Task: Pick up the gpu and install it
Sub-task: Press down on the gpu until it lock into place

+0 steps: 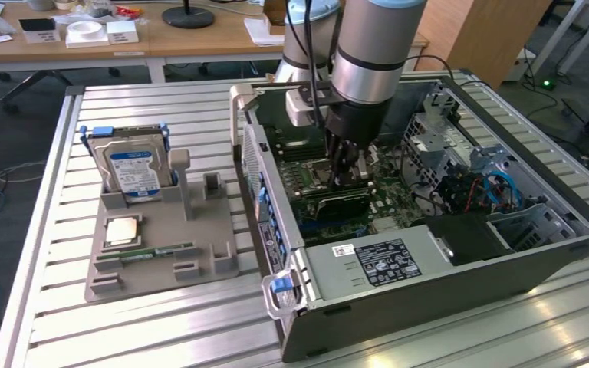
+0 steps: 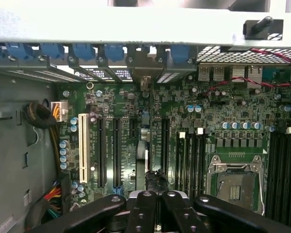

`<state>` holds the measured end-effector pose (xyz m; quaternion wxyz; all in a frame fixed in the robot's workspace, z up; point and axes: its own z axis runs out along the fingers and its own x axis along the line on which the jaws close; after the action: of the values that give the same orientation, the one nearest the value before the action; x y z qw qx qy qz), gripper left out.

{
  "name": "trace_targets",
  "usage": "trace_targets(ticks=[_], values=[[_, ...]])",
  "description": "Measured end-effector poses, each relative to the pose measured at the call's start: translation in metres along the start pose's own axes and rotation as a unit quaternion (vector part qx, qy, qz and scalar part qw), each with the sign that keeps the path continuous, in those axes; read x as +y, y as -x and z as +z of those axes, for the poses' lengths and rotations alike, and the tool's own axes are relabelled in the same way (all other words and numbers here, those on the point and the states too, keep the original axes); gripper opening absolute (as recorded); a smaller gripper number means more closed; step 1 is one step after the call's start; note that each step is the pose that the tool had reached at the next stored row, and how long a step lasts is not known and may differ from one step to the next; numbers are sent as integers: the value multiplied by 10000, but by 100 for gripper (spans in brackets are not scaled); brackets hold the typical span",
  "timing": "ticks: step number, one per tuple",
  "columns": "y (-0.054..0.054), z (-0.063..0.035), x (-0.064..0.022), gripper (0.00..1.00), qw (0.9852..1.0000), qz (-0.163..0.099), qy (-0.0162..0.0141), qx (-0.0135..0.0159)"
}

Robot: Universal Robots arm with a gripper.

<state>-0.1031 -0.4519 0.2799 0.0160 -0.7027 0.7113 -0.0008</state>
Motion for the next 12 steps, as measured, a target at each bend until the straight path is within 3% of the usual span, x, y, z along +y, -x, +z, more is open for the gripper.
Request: trace_targets(ticks=[12], values=[[-2,94,-10,11,10000,1,1,1]])
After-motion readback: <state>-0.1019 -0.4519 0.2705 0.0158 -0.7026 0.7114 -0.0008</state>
